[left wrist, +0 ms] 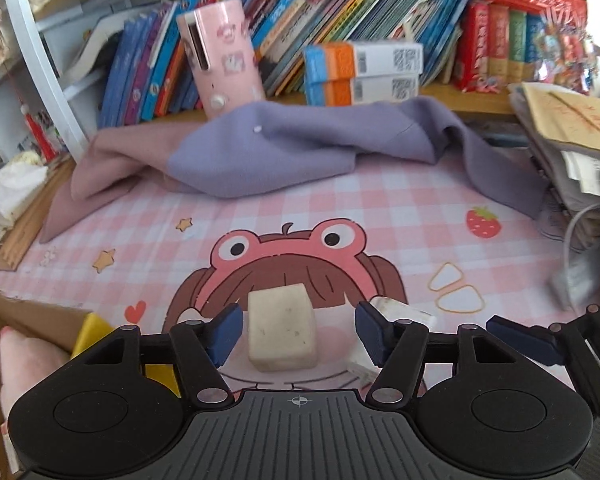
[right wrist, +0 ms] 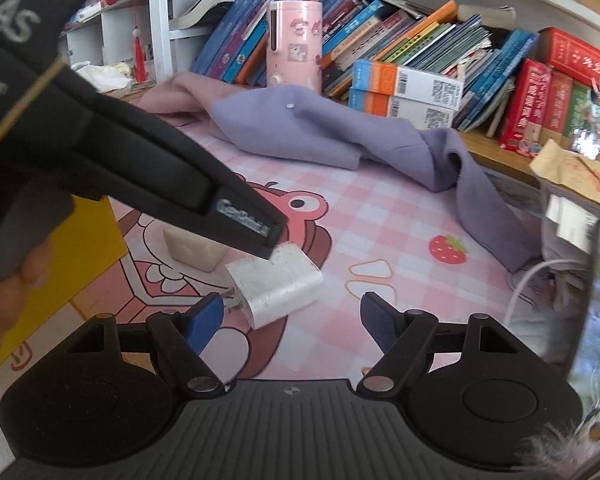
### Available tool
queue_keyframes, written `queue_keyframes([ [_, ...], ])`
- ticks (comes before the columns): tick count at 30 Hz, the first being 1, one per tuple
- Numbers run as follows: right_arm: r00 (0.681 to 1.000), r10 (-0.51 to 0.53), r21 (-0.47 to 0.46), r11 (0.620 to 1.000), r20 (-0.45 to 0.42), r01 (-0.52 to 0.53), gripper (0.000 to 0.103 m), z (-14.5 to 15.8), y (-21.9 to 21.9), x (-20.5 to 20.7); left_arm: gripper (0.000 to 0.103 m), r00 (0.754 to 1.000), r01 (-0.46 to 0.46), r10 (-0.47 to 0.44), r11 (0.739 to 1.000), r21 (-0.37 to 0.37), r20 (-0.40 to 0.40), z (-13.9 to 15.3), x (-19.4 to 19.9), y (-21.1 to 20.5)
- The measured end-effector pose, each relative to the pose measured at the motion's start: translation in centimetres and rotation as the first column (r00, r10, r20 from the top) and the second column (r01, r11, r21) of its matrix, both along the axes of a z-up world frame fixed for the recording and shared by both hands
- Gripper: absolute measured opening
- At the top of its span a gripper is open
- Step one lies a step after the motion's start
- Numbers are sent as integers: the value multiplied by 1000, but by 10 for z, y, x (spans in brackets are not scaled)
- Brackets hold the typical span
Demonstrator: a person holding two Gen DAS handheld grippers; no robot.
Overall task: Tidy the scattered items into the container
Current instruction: 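Close the left tool on the white soap bar while the right tool grips the charger plug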
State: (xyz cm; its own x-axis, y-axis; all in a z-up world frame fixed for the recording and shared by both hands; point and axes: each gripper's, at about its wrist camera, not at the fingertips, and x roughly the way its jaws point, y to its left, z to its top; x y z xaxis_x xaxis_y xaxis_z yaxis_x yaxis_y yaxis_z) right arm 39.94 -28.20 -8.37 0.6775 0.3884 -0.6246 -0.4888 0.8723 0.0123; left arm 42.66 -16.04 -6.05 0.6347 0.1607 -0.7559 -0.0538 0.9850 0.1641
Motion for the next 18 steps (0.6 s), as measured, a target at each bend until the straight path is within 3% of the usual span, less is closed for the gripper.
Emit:
queue_keyframes([
  [9,999,37,28,999,-11,-37,76,-11,13,23,61,996,-43,42,999,-14,-80,-26,27,10],
  [14,998,43,46,998,-54,-41,74,-15,16,30,50,993,-72,66,996,-56,-96,-29,31,20],
  [18,998,40,43,998,-56,-38,64,-17,19,28,40,993,-76,69,994,-77,-93,-29,30,25],
])
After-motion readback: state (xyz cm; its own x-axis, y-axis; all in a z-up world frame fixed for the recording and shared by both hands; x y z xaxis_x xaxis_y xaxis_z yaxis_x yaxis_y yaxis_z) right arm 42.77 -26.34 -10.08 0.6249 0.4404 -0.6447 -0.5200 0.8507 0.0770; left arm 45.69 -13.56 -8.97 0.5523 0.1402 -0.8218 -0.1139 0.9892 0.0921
